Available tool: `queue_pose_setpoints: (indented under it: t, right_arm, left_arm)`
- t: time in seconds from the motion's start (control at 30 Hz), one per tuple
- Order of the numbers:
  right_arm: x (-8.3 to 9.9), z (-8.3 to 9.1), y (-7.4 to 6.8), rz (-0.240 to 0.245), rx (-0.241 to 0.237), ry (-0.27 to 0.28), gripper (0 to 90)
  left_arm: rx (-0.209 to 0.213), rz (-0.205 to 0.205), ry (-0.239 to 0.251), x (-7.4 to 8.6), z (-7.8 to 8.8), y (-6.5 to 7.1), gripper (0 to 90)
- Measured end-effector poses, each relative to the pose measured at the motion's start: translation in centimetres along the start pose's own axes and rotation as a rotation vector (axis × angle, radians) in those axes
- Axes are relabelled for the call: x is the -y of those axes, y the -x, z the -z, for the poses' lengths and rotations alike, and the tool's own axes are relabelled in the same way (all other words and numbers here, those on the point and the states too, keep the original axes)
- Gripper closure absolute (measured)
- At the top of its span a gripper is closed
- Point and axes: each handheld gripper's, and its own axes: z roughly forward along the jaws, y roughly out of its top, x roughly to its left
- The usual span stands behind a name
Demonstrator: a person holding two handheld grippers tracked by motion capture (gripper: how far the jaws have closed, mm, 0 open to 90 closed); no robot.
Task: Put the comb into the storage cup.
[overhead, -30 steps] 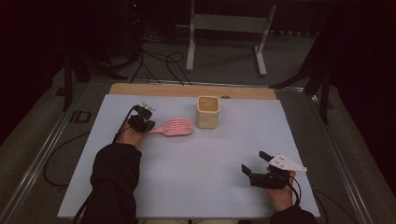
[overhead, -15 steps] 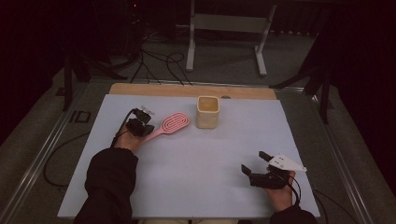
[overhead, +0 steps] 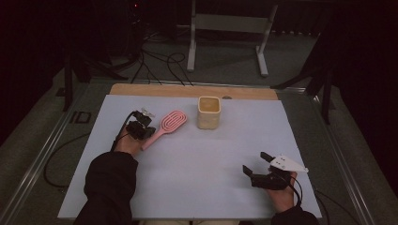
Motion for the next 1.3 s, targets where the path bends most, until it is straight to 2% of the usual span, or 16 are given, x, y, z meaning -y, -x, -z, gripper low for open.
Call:
queue_pose_setpoints:
  t: [0.1, 0.13, 0.2, 0.3, 0.37, 0.4, 0.53, 0.73, 0.83, 0.9, 1.0, 1.1, 1.13, 1.3]
  right_arm:
    - [0.0, 0.0, 0.0, 0.001, 0.000, 0.001, 8.1]
    - [0.0, 0.0, 0.0, 0.001, 0.000, 0.001, 8.1]
    - [0.0, 0.0, 0.0, 0.000, 0.001, 0.002, 8.1]
    - [0.0, 0.0, 0.0, -0.001, 0.001, 0.003, 8.1]
    - [0.0, 0.0, -0.1, 0.000, 0.001, 0.004, 8.1]
    - [0.0, 0.0, -0.1, 0.000, 0.000, 0.005, 8.1]
    - [0.0, 0.1, -0.1, 0.002, -0.002, 0.007, 8.1]
    - [-0.1, 0.1, -0.2, 0.005, -0.003, 0.009, 8.1]
    - [-0.1, 0.0, -0.2, 0.004, -0.003, 0.012, 8.1]
    - [-0.1, 0.1, -0.2, 0.005, -0.004, 0.015, 8.1]
    - [-0.1, 0.1, -0.2, -0.003, -0.010, 0.023, 8.1]
    - [-0.1, 0.2, -0.2, -0.002, -0.007, 0.026, 8.1]
    - [-0.1, 0.2, -0.2, 0.000, -0.005, 0.029, 8.1]
    - [-0.2, 0.3, -0.3, 0.006, -0.003, 0.039, 8.1]
  left_arm:
    - [-0.003, 0.010, 0.047, 0.1, 0.7, 0.2, 89.5]
    - [-0.003, 0.010, 0.047, 0.1, 0.7, 0.2, 88.5]
    - [-0.002, 0.016, 0.095, 0.1, 1.4, 0.3, 87.1]
    - [-0.004, 0.034, 0.161, 0.3, 2.5, 0.6, 79.4]
    - [0.007, 0.053, 0.208, 0.6, 3.4, 0.8, 72.4]
    - [0.007, 0.060, 0.226, 0.7, 3.6, 0.9, 65.6]
    - [-0.024, 0.069, 0.302, 1.7, 5.1, 1.4, 44.0]
    - [-0.055, 0.108, 0.410, 3.8, 7.5, 1.9, 22.5]
    - [-0.061, 0.122, 0.432, 5.5, 8.2, 2.3, 16.2]
    - [-0.074, 0.121, 0.438, 6.5, 8.5, 2.6, 14.8]
    - [-0.074, 0.117, 0.445, 7.9, 8.8, 2.7, 7.6]
    - [-0.061, 0.122, 0.446, 8.8, 8.9, 2.6, 2.7]
    - [-0.053, 0.119, 0.444, 9.8, 8.9, 2.7, 0.4]
    - [-0.028, 0.105, 0.454, 11.8, 9.3, 3.3, 0.2]
